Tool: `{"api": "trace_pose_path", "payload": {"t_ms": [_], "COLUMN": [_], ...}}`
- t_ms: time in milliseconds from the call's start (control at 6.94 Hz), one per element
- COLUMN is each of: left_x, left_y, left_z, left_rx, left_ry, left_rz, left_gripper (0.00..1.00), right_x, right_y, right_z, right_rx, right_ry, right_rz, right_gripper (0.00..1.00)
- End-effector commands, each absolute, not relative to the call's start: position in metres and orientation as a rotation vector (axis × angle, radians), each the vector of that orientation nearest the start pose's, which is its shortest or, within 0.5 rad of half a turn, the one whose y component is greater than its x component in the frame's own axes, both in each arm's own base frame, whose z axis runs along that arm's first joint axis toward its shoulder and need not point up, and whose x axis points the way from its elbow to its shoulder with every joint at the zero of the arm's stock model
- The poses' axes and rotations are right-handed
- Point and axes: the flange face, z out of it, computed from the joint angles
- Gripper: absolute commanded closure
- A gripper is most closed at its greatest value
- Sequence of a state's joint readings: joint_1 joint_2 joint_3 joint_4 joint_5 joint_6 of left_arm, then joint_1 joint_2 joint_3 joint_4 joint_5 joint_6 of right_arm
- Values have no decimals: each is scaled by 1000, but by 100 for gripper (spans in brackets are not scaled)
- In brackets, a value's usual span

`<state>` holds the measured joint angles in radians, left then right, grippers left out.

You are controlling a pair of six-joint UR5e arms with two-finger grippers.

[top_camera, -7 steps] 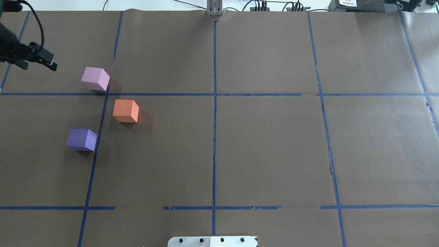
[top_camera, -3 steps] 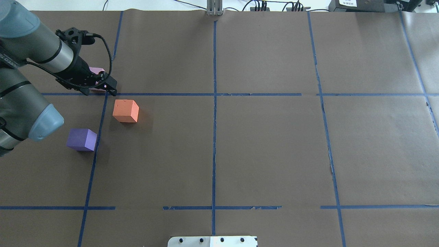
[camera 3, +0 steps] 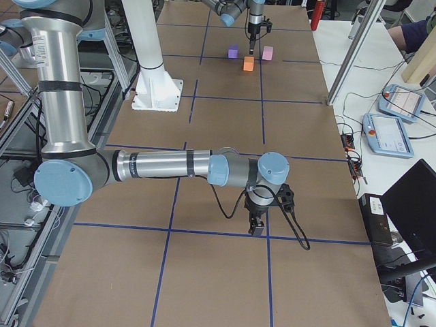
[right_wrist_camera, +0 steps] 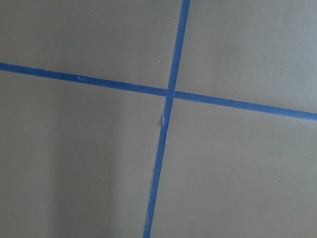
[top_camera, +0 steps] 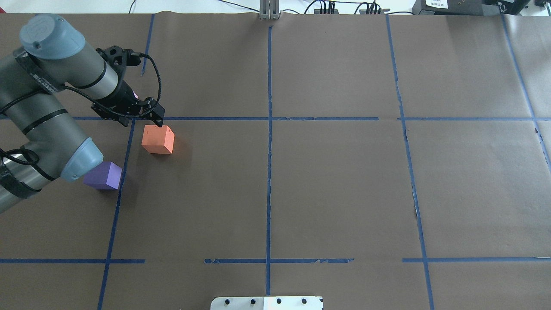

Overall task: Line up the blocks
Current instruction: 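Move the left gripper in over the orange cube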

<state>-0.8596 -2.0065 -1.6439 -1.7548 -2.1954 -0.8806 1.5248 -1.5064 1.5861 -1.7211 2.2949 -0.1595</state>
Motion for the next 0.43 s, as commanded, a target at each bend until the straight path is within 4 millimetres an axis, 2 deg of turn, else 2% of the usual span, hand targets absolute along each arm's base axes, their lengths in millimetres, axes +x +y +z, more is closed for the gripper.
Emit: {"api": "trace_pose_path", "payload": {"t_ms": [0,288], "left_x": [382,391], "left_y": [-542,-541], "left_z": [366,369], "left_rx": [30,18], "left_ry": [864,858], "left_rz": [44,50], "left_gripper": [1,1], "right_x": [44,44], "right_y": [-515,-515], "right_z": [637,637], "right_rx": [-26,-26], "right_ry": [-727,-727], "right_rz": [-171,-171], "right_gripper": [0,0]}}
